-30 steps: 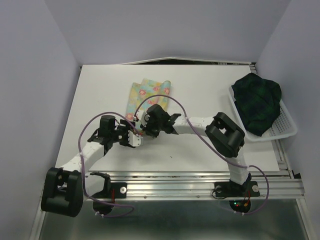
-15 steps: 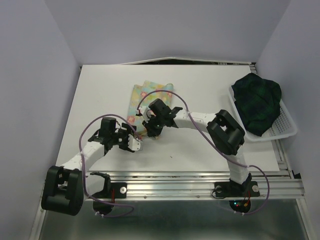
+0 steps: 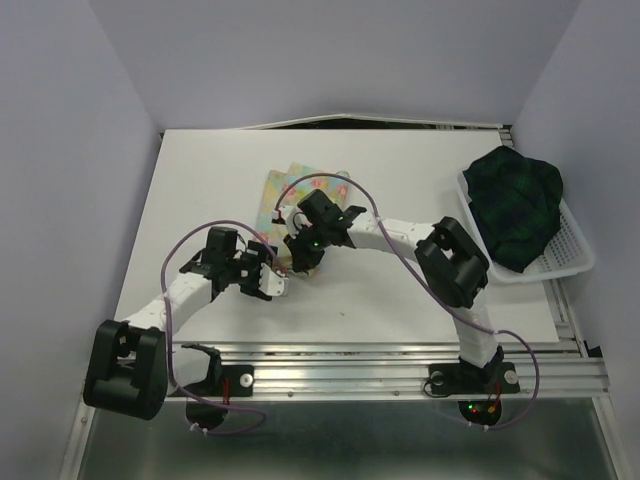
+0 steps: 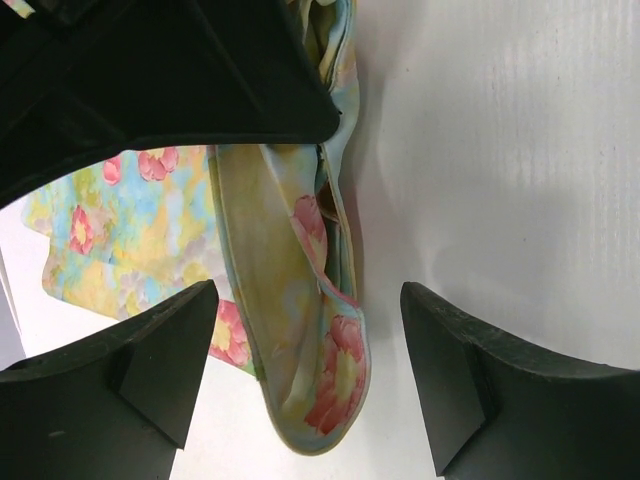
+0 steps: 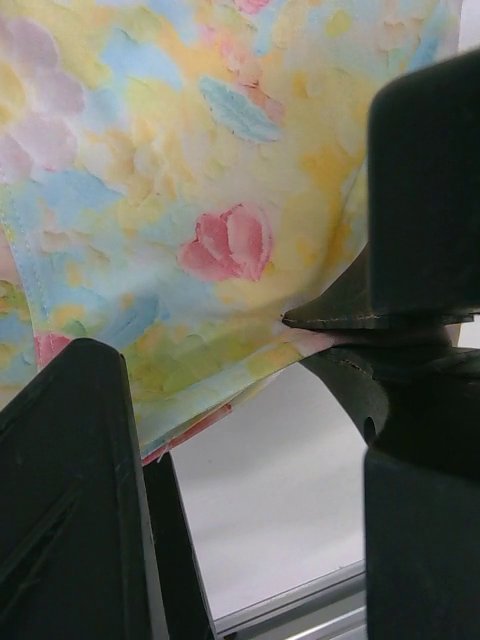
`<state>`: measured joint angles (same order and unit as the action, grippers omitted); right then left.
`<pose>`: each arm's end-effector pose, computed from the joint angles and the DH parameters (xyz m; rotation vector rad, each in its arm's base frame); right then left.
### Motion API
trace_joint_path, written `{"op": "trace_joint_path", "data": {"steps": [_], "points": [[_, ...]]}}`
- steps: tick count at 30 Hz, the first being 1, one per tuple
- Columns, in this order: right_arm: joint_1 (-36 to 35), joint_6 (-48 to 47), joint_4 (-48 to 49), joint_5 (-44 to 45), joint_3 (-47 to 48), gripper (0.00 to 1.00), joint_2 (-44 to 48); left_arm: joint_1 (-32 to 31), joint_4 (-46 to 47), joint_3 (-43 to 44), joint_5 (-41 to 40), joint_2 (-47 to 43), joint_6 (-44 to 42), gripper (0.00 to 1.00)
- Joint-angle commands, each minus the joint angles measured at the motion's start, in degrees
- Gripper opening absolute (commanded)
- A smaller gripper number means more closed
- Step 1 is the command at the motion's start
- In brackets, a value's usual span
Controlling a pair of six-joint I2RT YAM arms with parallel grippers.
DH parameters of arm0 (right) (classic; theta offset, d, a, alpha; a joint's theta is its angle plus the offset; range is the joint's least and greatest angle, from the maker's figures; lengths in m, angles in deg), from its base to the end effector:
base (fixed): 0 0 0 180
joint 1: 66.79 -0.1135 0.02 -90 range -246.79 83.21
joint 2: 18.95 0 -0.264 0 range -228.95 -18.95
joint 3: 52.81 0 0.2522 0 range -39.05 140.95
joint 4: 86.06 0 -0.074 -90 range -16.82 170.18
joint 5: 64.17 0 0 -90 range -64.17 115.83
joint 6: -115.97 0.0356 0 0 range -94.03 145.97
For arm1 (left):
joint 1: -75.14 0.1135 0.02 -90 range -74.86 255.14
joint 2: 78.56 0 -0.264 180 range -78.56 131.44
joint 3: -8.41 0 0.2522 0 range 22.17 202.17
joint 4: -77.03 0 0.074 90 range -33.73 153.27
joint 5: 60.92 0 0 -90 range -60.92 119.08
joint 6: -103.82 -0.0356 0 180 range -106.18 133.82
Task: Fold and stack the skirts
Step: Fold the skirt
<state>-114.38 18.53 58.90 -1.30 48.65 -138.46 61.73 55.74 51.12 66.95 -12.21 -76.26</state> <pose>0.2937 0.3456 0.1806 -1.3656 2.1754 0.8735 0.2064 -0.0717 0.1821 1.8697 1.0862 -0.0251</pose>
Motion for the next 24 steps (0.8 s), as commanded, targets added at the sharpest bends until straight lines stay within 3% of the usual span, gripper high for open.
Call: {"op": "trace_joint_path", "data": {"steps": [1,15,21,24], "points": [[0.75,2.34,-1.66,-4.50,3.61,0.01,0.50,-1.27,1.03,2.25,-0.86,2.03,1.05,0.85],[1.89,4.36,-2.19,-7.67,5.46,0.01,-0.29,-4.78,7.09,2.60,-4.46,6.51,3.86,0.81],[2.42,4.02,-2.80,-8.64,5.90,0.02,-0.20,-6.19,10.95,1.72,-7.45,9.06,5.00,0.67],[2.42,3.93,-3.24,-9.34,5.90,0.16,-0.20,-6.72,11.57,1.99,-8.42,9.94,4.57,0.57]]}}
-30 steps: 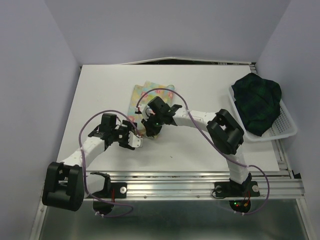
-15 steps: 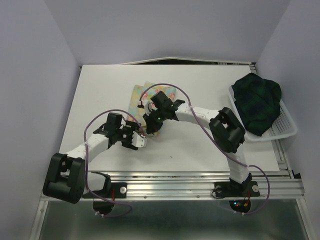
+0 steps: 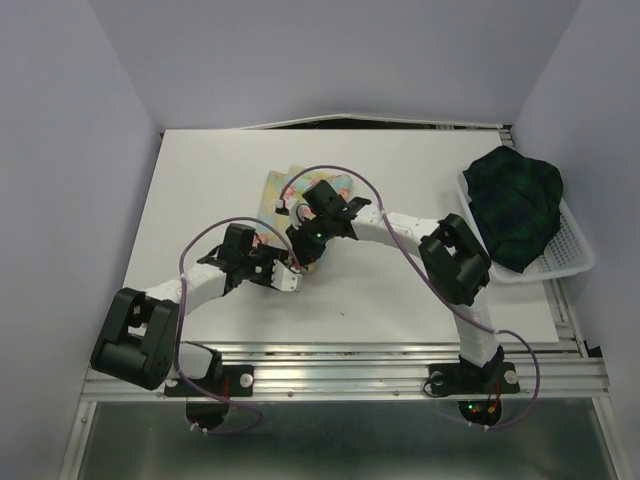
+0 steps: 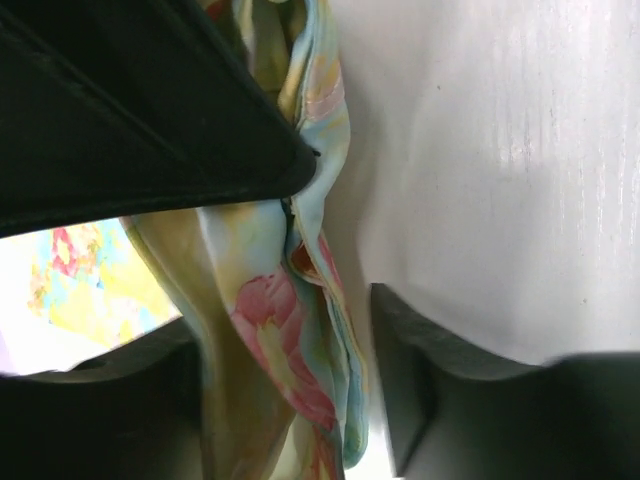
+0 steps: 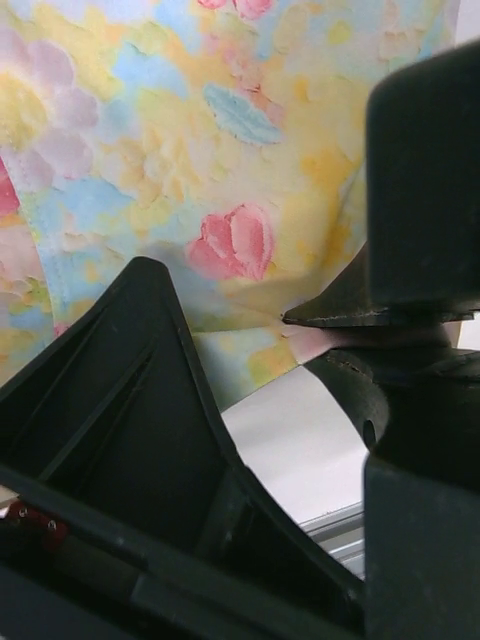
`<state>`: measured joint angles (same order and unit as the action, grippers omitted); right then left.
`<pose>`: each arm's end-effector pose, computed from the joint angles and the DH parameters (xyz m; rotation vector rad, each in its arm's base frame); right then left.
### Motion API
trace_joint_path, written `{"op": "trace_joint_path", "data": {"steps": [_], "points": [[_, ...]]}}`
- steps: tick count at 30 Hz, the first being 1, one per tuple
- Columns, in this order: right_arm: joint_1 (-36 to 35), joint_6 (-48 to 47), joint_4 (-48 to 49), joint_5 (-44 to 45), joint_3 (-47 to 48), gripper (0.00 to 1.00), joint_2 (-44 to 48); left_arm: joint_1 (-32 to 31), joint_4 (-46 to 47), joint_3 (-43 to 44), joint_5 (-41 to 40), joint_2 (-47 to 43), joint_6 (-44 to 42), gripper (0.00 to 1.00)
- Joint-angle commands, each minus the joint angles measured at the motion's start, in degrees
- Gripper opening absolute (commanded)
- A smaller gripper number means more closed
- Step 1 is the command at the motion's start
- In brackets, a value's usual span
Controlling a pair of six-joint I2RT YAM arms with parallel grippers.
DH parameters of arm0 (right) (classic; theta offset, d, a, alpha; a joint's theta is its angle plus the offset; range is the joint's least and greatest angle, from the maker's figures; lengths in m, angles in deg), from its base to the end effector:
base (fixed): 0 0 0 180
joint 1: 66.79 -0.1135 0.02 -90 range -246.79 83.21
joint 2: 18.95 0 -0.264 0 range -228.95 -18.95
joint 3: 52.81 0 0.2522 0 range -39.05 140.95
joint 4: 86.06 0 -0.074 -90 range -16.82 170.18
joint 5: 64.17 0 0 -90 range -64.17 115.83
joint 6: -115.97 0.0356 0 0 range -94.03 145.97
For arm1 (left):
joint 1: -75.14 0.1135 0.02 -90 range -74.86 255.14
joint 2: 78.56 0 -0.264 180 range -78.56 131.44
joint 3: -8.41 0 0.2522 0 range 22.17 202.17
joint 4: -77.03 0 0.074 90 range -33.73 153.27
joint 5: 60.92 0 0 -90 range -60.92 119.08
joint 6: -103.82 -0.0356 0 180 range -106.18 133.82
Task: Fold and stack the skirts
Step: Fold the skirt
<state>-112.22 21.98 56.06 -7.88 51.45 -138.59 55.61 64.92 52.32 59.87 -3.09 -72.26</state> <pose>0.3057 0.3385 0.1930 -1.3041 2.2179 1.0262 0.2242 -0.0988 0.1648 1.9011 1.1187 0.0100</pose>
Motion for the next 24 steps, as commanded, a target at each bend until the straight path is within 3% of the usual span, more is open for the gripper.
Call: {"op": "trace_joint_path", "data": {"steps": [1,2,3,4,7,11,13,16,22,24], "points": [[0.25,0.65,-0.40,-2.93,3.10,0.18,-0.07,-0.60,2.39,0.96,-1.17,1.00,0.57,0.53],[0.25,1.00,-0.58,-3.37,3.10,0.20,-0.25,-0.60,2.39,1.05,-0.99,1.00,0.65,0.46],[0.25,1.17,-0.67,-3.55,3.02,0.23,-0.25,-0.60,2.39,1.05,-0.73,1.00,1.00,0.42],[0.25,1.35,-0.75,-3.81,3.02,0.32,-0.25,-0.60,2.31,1.22,-0.55,0.74,1.35,0.38],[0.86,2.23,-0.67,-4.25,3.10,0.39,0.10,-0.68,1.96,0.79,-0.20,-0.22,1.36,0.26],[3.05,3.28,-0.84,-3.99,4.16,0.56,0.63,-0.69,-1.02,0.61,0.85,-1.63,1.10,0.07],[5.25,3.81,-0.84,-3.20,5.12,0.70,1.50,-0.69,-3.30,0.87,0.86,-2.42,1.01,0.00],[8.07,5.55,-0.84,-2.94,6.61,0.79,2.73,-0.95,-6.56,2.27,0.59,-3.47,1.27,0.00],[12.38,4.69,-0.84,1.80,13.56,0.80,2.30,-1.21,-17.36,6.83,0.68,-6.29,0.66,0.00],[12.38,1.01,-2.24,4.17,16.88,0.80,0.20,-1.48,-24.92,9.21,1.90,-6.03,0.04,0.00]]}}
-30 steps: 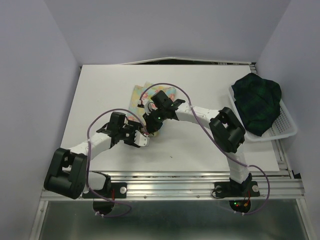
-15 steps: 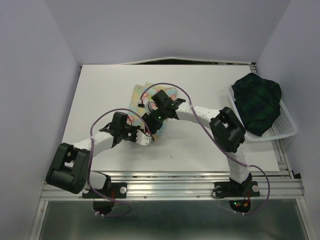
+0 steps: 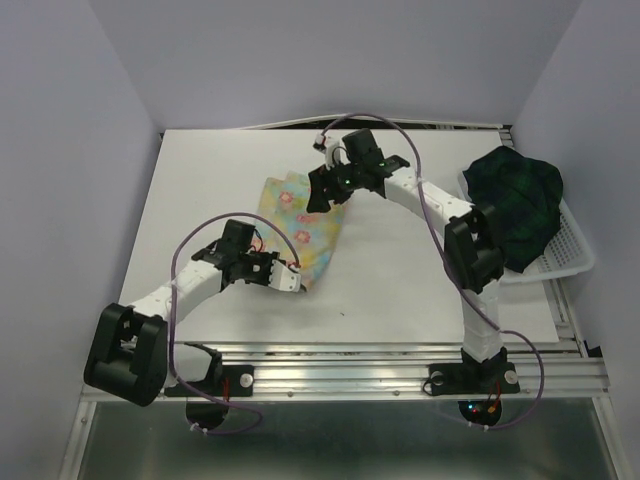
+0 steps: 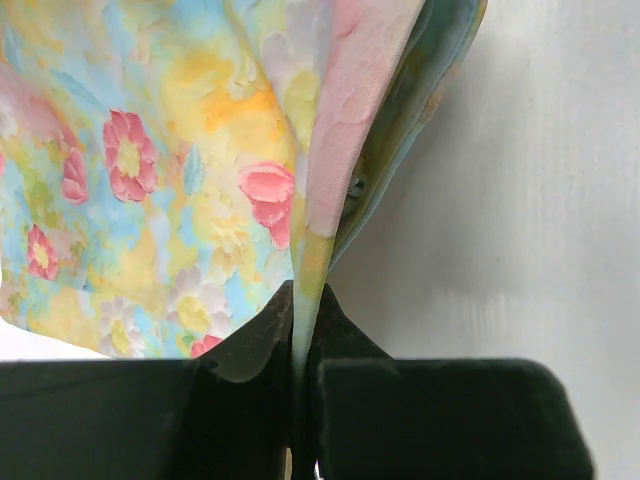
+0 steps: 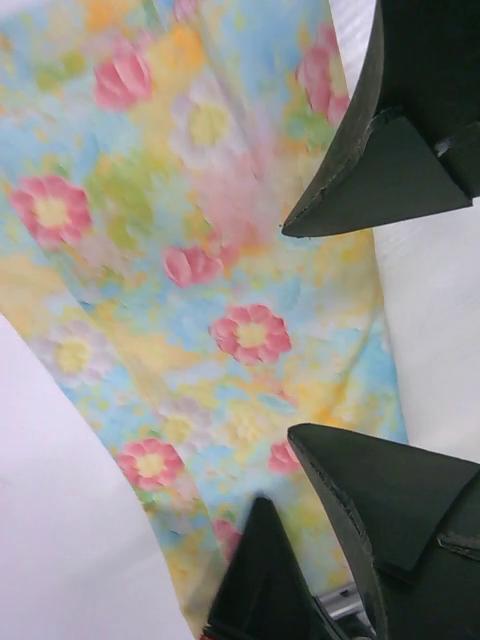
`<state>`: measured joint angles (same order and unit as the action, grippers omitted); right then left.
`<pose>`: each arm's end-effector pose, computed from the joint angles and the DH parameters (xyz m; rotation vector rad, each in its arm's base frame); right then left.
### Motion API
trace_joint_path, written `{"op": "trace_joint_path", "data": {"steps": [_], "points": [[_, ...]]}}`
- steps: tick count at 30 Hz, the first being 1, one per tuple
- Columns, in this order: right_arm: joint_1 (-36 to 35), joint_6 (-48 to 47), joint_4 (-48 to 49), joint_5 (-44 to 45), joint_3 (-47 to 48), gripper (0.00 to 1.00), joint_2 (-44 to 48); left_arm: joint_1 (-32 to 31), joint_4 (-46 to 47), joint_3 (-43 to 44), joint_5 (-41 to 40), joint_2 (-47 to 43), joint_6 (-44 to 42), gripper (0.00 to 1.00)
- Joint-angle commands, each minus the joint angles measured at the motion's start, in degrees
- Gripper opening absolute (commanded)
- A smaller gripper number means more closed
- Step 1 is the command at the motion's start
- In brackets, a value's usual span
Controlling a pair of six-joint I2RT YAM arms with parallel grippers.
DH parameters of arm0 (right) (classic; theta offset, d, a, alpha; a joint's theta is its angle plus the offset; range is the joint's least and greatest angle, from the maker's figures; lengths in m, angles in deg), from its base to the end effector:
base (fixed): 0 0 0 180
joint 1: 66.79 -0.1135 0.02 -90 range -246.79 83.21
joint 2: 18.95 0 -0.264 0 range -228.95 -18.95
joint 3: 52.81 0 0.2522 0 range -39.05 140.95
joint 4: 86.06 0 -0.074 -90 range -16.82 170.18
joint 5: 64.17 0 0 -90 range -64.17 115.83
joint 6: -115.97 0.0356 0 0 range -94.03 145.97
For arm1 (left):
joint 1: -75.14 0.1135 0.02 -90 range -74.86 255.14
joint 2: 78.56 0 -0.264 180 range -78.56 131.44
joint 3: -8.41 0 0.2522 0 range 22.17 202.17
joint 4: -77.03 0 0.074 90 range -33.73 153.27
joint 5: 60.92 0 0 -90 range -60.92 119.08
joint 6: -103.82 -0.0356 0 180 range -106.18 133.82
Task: Fold and stack the skirts
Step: Fold the skirt
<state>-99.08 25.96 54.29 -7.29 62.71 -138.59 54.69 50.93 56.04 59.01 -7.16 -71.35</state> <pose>0.3929 0.2713 0.2530 -0.9416 2.1775 0.9515 0.2132 -0.0985 0.1819 1.9553 1.2036 -0.0692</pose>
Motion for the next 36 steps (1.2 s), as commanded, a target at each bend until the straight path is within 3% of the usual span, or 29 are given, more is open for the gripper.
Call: {"op": "trace_joint_path", "data": {"steps": [1,6,10,16,21,30,33,36], "points": [[-0.75,-4.28,-1.87,4.20,6.95,0.79,-2.16,-0.82,-15.04,7.94,3.02,-1.35,-0.10,0.00],[-0.75,-6.75,-3.03,7.63,11.18,0.76,-7.62,-2.40,-22.02,12.71,2.68,-0.47,5.26,0.00],[-0.75,-7.63,-0.40,6.93,11.36,0.60,-10.52,-3.63,-26.58,16.65,3.38,-0.73,10.27,0.00],[-1.37,-8.07,1.10,2.46,7.68,0.47,-12.91,-5.48,-30.98,22.37,3.55,0.14,15.90,0.00],[-4.70,-5.28,10.85,0.17,-9.00,0.51,-7.99,-5.57,-30.47,21.86,4.17,0.06,18.80,0.00],[-6.29,-4.29,17.27,-2.13,-17.64,0.52,-3.86,-5.92,-33.45,27.48,5.40,1.91,19.87,0.00],[-6.82,-3.51,18.07,-1.69,-18.87,0.53,-2.10,-6.01,-33.36,25.73,5.22,-0.89,17.68,0.00],[-6.82,-3.33,18.07,2.25,-17.30,0.53,-0.95,-6.53,-31.79,18.54,3.48,-3.71,14.00,0.00]]}}
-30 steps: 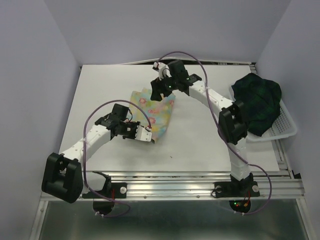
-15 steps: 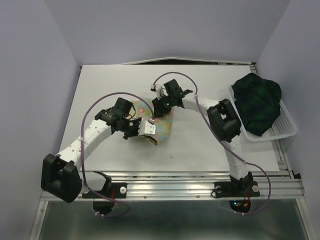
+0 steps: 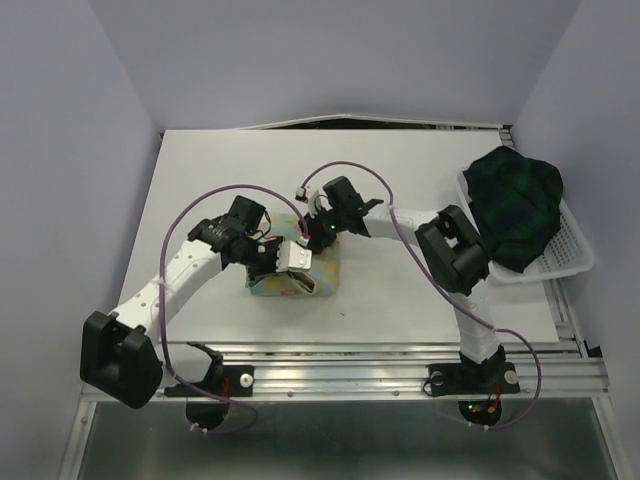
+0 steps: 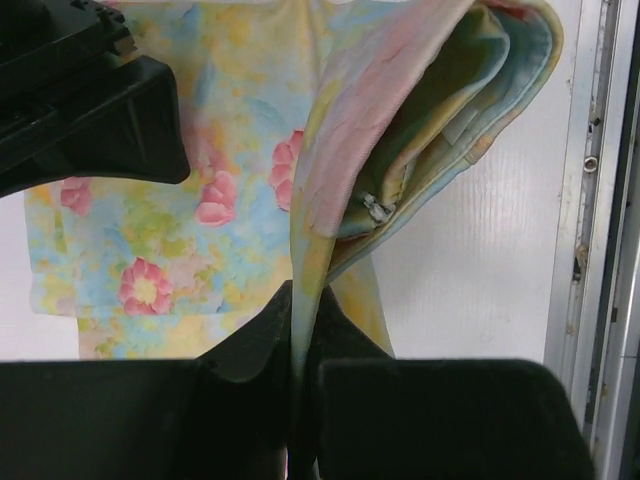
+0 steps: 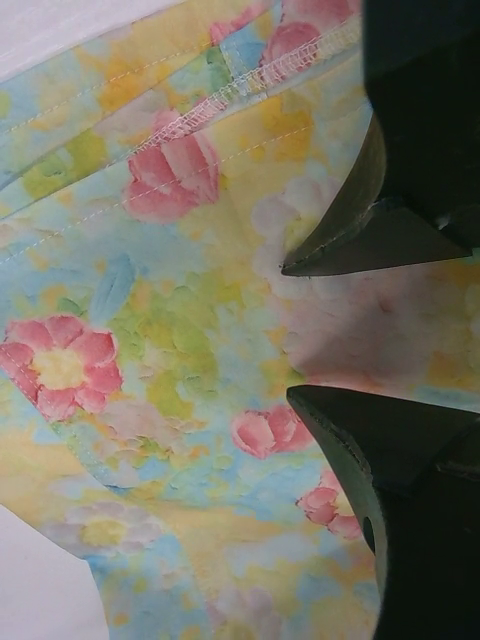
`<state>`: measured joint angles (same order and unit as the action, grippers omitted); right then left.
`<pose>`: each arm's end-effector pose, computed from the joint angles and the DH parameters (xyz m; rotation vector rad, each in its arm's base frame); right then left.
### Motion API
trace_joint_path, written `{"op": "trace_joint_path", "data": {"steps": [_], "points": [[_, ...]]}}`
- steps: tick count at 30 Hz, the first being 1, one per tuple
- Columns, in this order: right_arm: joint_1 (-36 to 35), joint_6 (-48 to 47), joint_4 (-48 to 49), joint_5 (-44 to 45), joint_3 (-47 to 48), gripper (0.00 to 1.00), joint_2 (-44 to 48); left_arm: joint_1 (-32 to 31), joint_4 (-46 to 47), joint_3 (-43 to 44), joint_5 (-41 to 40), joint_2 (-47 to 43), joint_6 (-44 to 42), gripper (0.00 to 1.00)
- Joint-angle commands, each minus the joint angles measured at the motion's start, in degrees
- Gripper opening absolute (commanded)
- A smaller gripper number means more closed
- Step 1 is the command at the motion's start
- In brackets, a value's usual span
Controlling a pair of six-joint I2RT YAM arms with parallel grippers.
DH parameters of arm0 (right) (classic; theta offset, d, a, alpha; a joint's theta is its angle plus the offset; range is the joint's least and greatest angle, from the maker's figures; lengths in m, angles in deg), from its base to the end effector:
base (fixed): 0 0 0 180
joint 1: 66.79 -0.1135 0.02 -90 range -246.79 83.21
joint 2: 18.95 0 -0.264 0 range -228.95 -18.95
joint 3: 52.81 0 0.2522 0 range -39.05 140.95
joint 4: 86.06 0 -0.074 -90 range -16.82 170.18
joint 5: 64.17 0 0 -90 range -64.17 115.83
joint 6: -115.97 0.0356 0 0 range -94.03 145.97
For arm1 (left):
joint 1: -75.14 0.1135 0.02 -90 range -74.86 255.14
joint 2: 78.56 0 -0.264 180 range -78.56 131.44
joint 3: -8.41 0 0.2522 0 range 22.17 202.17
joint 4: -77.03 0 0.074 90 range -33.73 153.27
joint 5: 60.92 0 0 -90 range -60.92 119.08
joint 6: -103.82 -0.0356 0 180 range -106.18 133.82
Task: Fold and stack the skirts
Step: Fold the skirt
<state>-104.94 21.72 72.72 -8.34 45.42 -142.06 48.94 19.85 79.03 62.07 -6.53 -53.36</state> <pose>0.3531 0.3028 0.1540 -1.1444 2.1288 0.9870 0.2111 -0.1255 0.2698 1.8865 1.5033 -0.4302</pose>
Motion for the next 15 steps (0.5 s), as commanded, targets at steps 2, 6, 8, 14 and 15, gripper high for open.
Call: {"op": "trace_joint_path", "data": {"steps": [2,6,8,14,15], "points": [[-0.96,-1.36,-2.89,6.38,3.58,0.52,1.30,-2.01,1.92,-11.90,-2.39,-7.51,-7.68,0.00],[-0.96,-3.66,-6.95,12.63,7.54,0.51,-2.12,-2.46,6.94,-21.16,-7.85,-12.52,-11.91,0.00],[-0.96,-3.57,-7.91,12.29,8.61,0.52,-2.66,-2.54,7.38,-22.40,-7.77,-12.88,-12.71,0.00],[-0.35,-1.46,-7.65,8.42,13.17,0.54,0.06,-2.54,5.54,-21.70,-4.52,-11.74,-11.31,0.00],[0.35,-1.11,-7.65,7.73,13.79,0.54,0.58,-2.54,5.28,-21.62,-3.82,-11.91,-11.22,0.00]]}}
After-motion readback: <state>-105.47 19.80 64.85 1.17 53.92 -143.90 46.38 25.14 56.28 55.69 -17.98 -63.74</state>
